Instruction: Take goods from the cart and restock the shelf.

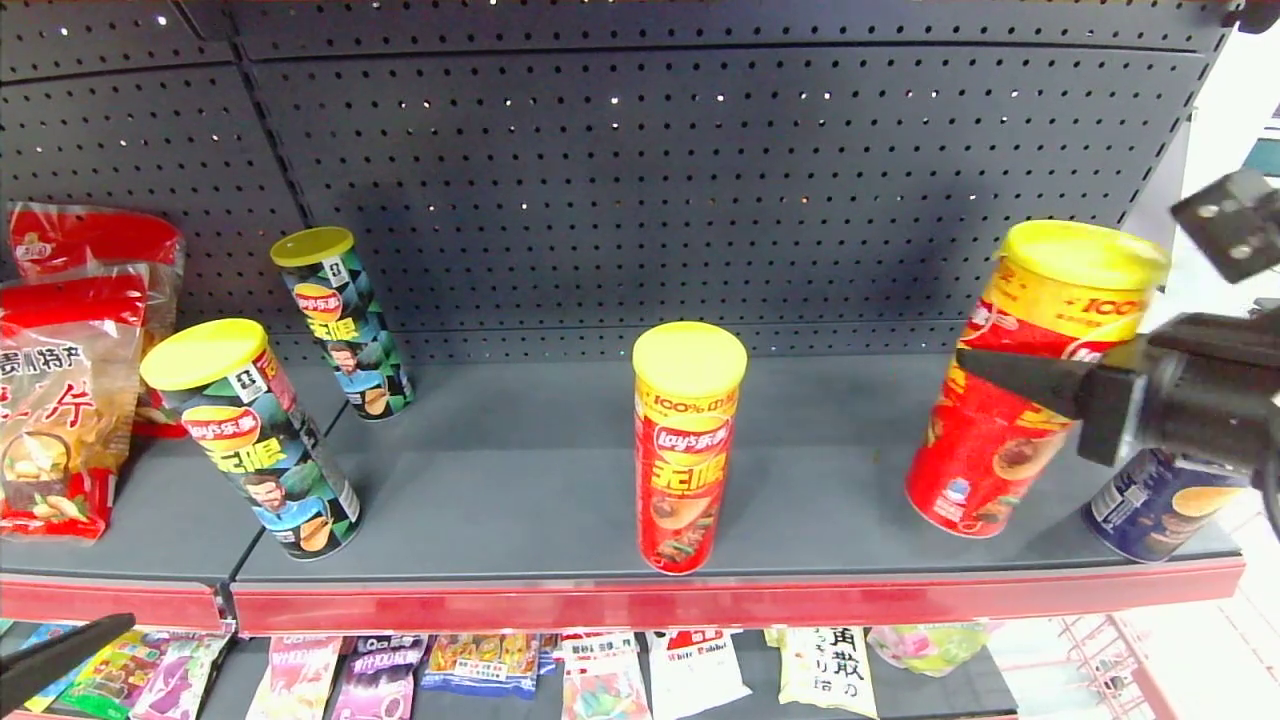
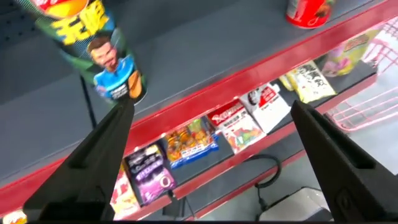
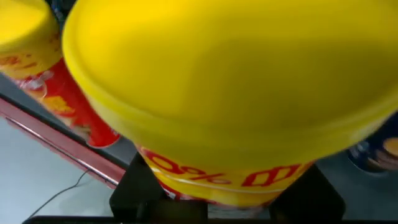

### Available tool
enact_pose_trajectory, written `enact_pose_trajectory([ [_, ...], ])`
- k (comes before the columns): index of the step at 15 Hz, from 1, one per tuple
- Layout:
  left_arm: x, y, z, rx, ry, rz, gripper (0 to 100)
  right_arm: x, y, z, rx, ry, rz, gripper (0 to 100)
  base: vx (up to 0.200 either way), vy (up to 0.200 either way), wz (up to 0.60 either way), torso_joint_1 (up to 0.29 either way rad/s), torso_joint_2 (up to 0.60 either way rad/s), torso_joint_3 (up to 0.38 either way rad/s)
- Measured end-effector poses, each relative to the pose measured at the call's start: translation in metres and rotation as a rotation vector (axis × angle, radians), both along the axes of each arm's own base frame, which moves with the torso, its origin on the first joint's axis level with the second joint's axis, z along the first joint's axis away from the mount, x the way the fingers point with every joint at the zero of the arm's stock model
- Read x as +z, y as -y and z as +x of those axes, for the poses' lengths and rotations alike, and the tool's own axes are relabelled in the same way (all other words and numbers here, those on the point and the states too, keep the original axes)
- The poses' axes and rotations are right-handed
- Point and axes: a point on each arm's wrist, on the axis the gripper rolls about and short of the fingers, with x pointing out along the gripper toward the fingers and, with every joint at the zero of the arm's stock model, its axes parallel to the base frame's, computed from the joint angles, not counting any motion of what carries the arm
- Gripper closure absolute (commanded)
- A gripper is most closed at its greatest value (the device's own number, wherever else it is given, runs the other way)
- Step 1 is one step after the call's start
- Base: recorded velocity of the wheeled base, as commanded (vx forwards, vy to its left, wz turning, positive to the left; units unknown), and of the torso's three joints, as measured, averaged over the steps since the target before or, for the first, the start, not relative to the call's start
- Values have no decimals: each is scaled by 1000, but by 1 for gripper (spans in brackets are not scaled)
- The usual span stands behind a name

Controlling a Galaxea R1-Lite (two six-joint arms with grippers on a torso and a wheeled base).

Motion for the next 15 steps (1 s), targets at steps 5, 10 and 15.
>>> enact_pose_trajectory([
  [5, -7, -9, -12, 55, 1, 24, 0, -12, -36, 64, 26, 20, 10, 100, 0, 0, 0, 0, 0, 0],
  [10, -10, -15, -20, 96, 28, 32, 0, -40, -73, 102, 47, 40, 12, 100, 0, 0, 0, 0, 0, 0],
  [15, -11, -17, -22, 104, 33, 30, 0, -34, -96, 133, 64, 85, 33, 100, 0, 0, 0, 0, 0, 0],
])
